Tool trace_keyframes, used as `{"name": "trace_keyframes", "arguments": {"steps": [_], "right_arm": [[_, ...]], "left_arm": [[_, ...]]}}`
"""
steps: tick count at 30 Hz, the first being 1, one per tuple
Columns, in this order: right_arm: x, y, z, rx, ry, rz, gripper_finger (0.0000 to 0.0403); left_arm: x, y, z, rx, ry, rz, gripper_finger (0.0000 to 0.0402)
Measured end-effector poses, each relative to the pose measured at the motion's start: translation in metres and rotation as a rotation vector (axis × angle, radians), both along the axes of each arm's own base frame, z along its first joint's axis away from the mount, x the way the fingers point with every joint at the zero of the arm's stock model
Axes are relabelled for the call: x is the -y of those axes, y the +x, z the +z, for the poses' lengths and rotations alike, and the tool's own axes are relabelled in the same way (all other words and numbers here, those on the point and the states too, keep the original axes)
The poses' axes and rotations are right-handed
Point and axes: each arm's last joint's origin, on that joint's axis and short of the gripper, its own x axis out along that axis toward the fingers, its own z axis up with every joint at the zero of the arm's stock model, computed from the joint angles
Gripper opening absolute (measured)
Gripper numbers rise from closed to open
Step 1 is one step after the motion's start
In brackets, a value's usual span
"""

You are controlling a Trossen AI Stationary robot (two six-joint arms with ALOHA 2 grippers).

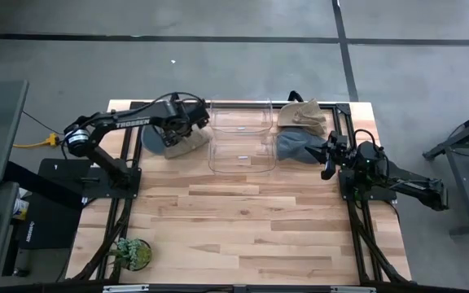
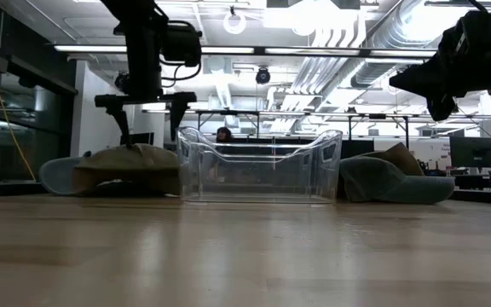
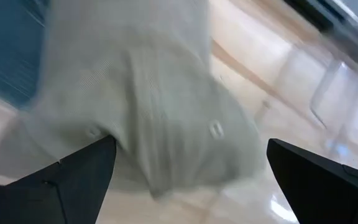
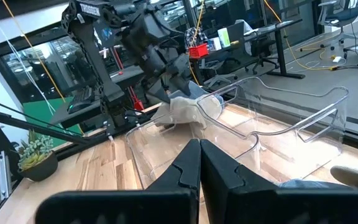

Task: Pick & Place hat
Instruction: Put the left brown cap into the top transparent bin

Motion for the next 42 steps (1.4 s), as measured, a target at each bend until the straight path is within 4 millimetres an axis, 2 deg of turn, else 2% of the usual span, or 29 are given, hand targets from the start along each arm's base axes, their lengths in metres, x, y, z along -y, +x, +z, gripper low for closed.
{"name": "trace_keyframes", "arguments": {"steps": [9,18,28,33,37,42], "right_arm": [[0.0,0.0,0.0,0.001,0.002,0.0,0.0001],[0.0,0.0,0.0,0.0,0.001,0.0,0.0001],[0.0,0.0,0.0,0.0,0.0,0.0,0.0001],[0.0,0.0,0.0,0.0,0.001,-0.001,0.0001],[0.0,0.0,0.0,0.001,0.002,0.0,0.0001],[0.0,0.0,0.0,0.0,0.001,0.0,0.0001]], "left_arm": [[-0.018,-0.014,0.001,-0.005,-0.065,0.042,0.0396],[-0.012,-0.019,-0.021,-0.012,-0.14,0.056,0.0396],[-0.015,-0.022,-0.032,-0.033,-0.123,0.077,0.0394],[-0.018,-0.018,-0.04,-0.044,-0.127,0.078,0.0357],[-0.021,-0.013,-0.047,-0.048,-0.122,0.079,0.0306],[-0.023,-0.011,-0.047,-0.04,-0.094,0.082,0.0238]]}}
